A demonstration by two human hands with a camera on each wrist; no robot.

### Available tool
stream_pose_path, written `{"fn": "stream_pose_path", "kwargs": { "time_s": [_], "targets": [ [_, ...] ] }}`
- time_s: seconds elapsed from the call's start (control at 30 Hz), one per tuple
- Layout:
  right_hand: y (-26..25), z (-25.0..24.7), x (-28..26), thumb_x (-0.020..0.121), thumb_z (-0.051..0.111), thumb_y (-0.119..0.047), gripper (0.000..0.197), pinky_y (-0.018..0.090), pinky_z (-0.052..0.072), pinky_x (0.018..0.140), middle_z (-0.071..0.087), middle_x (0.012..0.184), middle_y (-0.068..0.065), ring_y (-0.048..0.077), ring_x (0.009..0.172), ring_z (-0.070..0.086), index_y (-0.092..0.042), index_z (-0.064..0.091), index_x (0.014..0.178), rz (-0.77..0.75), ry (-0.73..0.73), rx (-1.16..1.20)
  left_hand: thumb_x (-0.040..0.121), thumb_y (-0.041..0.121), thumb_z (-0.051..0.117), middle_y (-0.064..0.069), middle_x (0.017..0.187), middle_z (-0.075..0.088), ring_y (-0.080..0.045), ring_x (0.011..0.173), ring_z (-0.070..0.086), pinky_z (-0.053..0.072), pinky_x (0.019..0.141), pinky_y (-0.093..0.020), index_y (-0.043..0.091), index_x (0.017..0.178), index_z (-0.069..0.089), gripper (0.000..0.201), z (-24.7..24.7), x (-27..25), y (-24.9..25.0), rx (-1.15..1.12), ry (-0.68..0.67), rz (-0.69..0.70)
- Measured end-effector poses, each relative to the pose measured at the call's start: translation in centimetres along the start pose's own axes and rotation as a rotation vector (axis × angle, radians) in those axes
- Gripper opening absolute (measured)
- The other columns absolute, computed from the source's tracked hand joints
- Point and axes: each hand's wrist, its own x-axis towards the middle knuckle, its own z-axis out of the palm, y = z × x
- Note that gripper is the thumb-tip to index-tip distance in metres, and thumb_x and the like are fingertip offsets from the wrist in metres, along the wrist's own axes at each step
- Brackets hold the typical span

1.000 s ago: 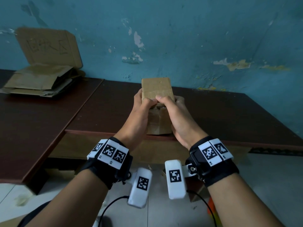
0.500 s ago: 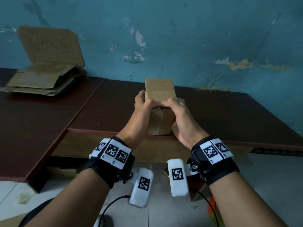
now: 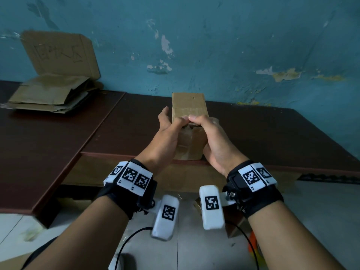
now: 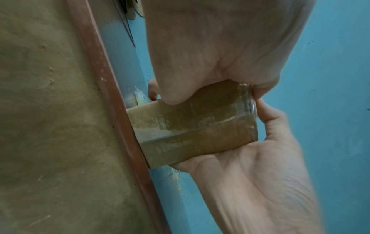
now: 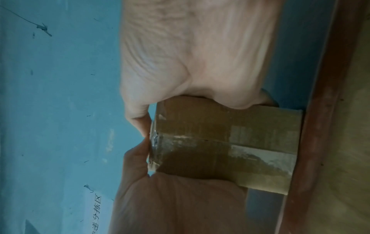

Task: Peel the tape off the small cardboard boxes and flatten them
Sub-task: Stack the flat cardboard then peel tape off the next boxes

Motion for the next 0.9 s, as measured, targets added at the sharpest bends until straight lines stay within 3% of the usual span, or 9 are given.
{"fn": "stream_pose_path", "kwargs": {
  "time_s": [0.07,0.23,0.33,0.43,0.57,0.7,0.77,0.87,0.9],
  "targets": [
    [-0.1,-0.1,-0.2,0.078,0.078,-0.047,0.078,0.057,0.060,0.107,0.070,0.139,0.028,0.038,0.129,0.072,-0.002,0.067,0.141,-0.007,-0.010,0.012,0.072,0.062,0.071,-0.002,0.147,0.060,-0.020,0.135,0.065,0.049,0.118,-0.056,0.030,0.170,0.008,0.121,-0.1,0.1,0.0,0.000,-0.006,-0.001],
    [0.2,-0.5,0.0,0.074,0.083,-0.045,0.087,0.057,0.061,0.106,0.061,0.148,0.028,0.039,0.134,0.068,0.000,0.062,0.145,0.006,-0.004,0.014,0.072,0.060,0.072,-0.004,0.146,0.059,-0.018,0.129,0.069,0.054,0.113,-0.056,0.028,0.166,0.014,0.116,-0.1,-0.1,-0.1,0.011,-0.026,0.005],
    [0.5,-0.7,0.1,0.059,0.098,-0.053,0.116,0.058,0.060,0.107,0.058,0.152,0.027,0.037,0.135,0.067,0.000,0.053,0.151,0.011,0.003,-0.007,0.073,0.058,0.072,-0.005,0.147,0.056,-0.019,0.131,0.068,0.054,0.114,-0.056,0.029,0.165,0.015,0.113,-0.1,-0.2,-0.1,0.016,-0.042,0.000],
    [0.7,-0.8,0.2,0.048,0.100,-0.061,0.135,0.061,0.058,0.110,0.061,0.148,0.029,0.038,0.136,0.066,0.002,0.046,0.154,0.005,-0.006,0.005,0.074,0.054,0.072,-0.004,0.142,0.058,-0.018,0.129,0.068,0.054,0.114,-0.055,0.025,0.164,0.013,0.111,0.0,-0.2,0.0,0.021,-0.043,0.002],
    [0.9,-1.1,0.3,0.048,0.100,-0.061,0.134,0.066,0.053,0.115,0.059,0.149,0.029,0.040,0.138,0.064,-0.001,0.045,0.155,0.001,-0.026,-0.001,0.070,0.054,0.073,-0.002,0.138,0.060,-0.016,0.127,0.070,0.054,0.115,-0.054,0.025,0.164,0.012,0.116,0.1,-0.2,-0.1,0.022,-0.055,0.003],
    [0.7,-1.1,0.1,0.047,0.101,-0.059,0.136,0.067,0.052,0.115,0.059,0.149,0.031,0.041,0.138,0.063,0.000,0.044,0.156,0.013,-0.032,0.012,0.073,0.055,0.072,-0.005,0.148,0.053,-0.021,0.134,0.065,0.053,0.115,-0.056,0.029,0.162,0.013,0.110,0.0,0.0,-0.3,0.033,-0.053,-0.003],
    [0.4,-0.9,-0.2,0.054,0.100,-0.054,0.127,0.067,0.052,0.116,0.059,0.150,0.031,0.040,0.139,0.064,-0.001,0.045,0.156,0.017,-0.032,0.025,0.074,0.059,0.072,-0.006,0.153,0.049,-0.020,0.135,0.065,0.054,0.114,-0.056,0.032,0.162,0.015,0.108,0.0,0.0,-0.2,0.037,-0.042,-0.009],
    [-0.1,-0.9,-0.6,0.089,0.075,-0.042,0.072,0.061,0.053,0.116,0.062,0.148,0.033,0.039,0.136,0.066,-0.002,0.062,0.148,0.001,-0.061,0.058,0.078,0.066,0.072,-0.004,0.148,0.059,-0.017,0.128,0.070,0.055,0.113,-0.052,0.031,0.165,0.015,0.109,0.1,0.2,-0.3,0.016,-0.014,-0.024],
    [-0.2,-0.9,-0.6,0.093,0.068,-0.040,0.064,0.060,0.054,0.114,0.064,0.147,0.032,0.040,0.135,0.066,-0.003,0.066,0.145,0.004,-0.076,0.073,0.082,0.067,0.070,-0.003,0.143,0.063,-0.015,0.126,0.071,0.055,0.113,-0.050,0.030,0.166,0.013,0.108,0.1,0.2,-0.4,0.019,-0.004,-0.022]
  ]
}}
